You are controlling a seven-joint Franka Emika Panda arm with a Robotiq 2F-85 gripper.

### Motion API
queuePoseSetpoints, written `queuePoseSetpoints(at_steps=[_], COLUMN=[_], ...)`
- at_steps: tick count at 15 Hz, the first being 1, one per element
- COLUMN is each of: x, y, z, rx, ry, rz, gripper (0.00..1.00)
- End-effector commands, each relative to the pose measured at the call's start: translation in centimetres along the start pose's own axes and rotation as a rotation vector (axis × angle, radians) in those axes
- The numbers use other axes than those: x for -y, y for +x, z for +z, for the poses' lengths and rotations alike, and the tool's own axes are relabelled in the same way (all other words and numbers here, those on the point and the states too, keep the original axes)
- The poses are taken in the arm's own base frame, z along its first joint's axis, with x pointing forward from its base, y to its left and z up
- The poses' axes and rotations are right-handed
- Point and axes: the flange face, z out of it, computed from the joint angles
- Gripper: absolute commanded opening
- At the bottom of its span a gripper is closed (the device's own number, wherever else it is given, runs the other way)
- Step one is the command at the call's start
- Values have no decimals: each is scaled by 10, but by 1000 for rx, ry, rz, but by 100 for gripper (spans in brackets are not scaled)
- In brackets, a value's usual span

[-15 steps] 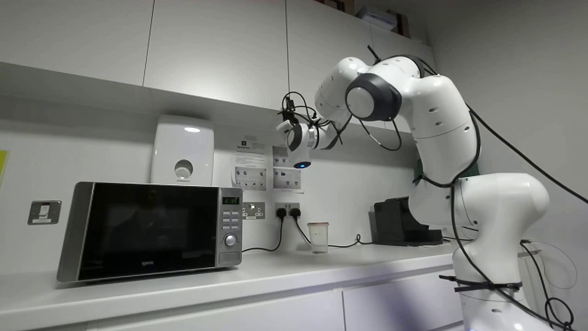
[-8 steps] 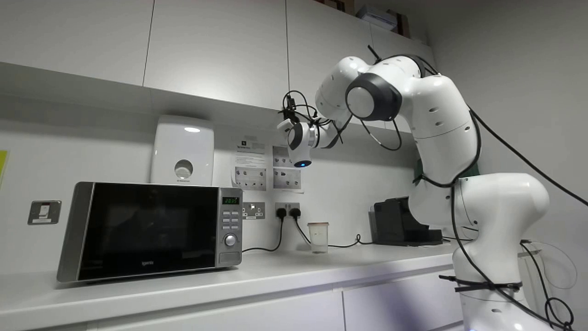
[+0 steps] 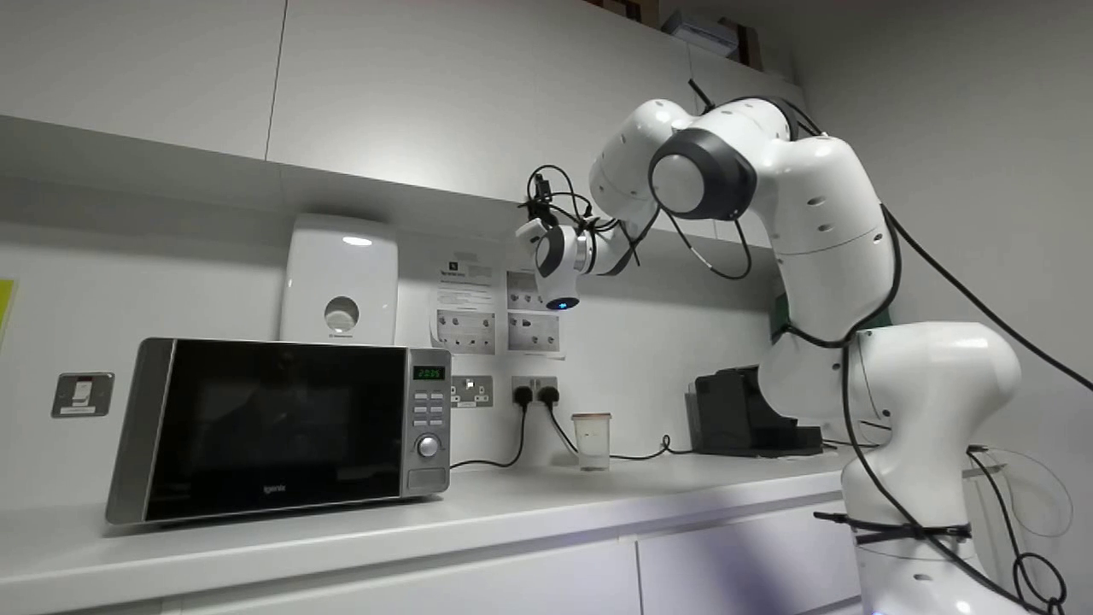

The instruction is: Open the left door on the second upper cabinet

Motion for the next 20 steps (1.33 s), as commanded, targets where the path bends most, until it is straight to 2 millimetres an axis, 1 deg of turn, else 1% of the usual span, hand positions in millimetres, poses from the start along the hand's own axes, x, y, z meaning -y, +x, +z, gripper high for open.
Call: queuePoseSetpoints(at_steps=[1,6,7,8,10,11,12,13,15,16,17,18,20], x=[-34,-65,-63,-80,-95,-98,-114,-124,-140,-144,-158,-167,-176], y=[1,1,5,1,3,6,3,6,11,13,13,15,18], z=[-4,-17,-25,-22,-28,-32,-30,-33,-36,-39,-37,-39,-41], rx=[0,-5,-8,-13,-4,3,-2,2,-8,-4,-13,-2,1], ry=[-77,-115,-114,-149,-176,-174,-204,-218,-242,-249,-275,-289,-306], rz=[12,9,3,-13,-13,-14,-27,-28,-53,-59,-84,-91,-110], gripper=[100,100,100,100,100,100,100,100,100,100,100,100,100])
